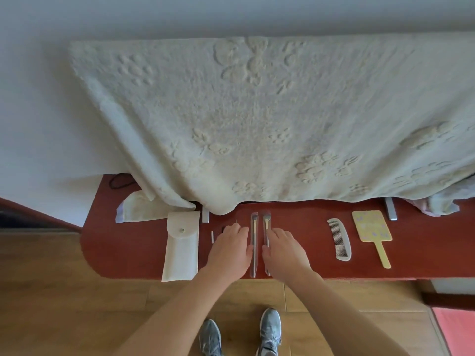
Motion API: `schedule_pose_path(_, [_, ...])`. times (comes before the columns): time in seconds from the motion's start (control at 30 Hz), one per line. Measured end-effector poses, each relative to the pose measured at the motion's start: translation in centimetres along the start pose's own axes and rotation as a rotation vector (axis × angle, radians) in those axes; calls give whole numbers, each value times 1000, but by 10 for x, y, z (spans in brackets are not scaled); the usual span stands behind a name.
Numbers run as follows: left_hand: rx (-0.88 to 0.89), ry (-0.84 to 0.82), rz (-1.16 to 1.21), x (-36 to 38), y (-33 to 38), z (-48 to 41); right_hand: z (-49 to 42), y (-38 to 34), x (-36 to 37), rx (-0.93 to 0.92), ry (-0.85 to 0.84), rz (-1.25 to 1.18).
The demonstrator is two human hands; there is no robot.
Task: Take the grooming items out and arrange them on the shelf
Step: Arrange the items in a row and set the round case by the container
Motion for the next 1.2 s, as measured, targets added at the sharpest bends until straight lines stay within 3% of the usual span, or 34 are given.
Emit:
schedule_pose_path(0.53, [-195,-34,49,61,-14,-32,-25,19,45,41,25,-80])
schedule_pose_path(1.2, [-213,-41,145,80,-15,-41,-26,27,47,110,38,-88])
Point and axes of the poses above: each hand's wrist, its own z-axis away from the middle knuckle, its own x-axis out of the palm, y = z × x, the point moved 4 cm from there along -z, towards the middle knuckle, and after that the axes turned 7 degrees about z, right-handed, at the moved point
